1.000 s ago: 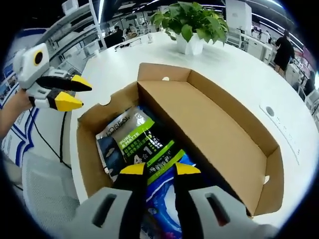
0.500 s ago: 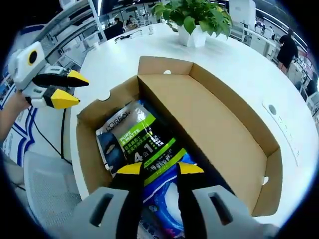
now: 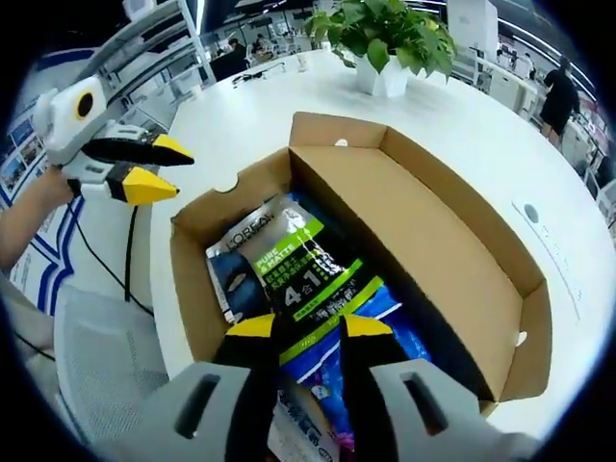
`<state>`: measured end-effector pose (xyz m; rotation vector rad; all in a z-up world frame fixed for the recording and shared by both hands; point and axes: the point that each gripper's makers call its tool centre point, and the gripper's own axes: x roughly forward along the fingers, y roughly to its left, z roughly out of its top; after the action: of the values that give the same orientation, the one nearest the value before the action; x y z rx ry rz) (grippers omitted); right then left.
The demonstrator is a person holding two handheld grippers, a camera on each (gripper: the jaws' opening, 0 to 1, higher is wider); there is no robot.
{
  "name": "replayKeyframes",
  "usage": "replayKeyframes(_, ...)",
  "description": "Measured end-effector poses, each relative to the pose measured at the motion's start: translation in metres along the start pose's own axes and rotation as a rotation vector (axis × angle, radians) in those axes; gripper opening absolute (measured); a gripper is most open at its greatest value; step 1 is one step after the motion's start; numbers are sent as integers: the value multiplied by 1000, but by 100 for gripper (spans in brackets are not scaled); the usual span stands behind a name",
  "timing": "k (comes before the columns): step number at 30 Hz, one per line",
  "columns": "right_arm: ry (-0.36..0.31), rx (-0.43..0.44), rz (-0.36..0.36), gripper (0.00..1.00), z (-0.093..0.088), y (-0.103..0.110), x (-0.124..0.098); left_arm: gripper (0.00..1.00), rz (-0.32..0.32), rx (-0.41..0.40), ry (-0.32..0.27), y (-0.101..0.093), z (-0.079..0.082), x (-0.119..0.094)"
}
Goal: Operate the shoe box by opening the lid, removing the specified soft item, and placing it in the target area until the item is outside and the box remains undamaged.
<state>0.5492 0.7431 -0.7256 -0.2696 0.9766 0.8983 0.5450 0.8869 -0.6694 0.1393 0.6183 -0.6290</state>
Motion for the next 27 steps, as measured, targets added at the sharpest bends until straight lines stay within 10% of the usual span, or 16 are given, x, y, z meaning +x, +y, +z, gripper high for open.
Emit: replayKeyframes(27, 28, 194, 75, 18, -31, 24, -3, 23, -6, 7, -1, -12, -1, -7)
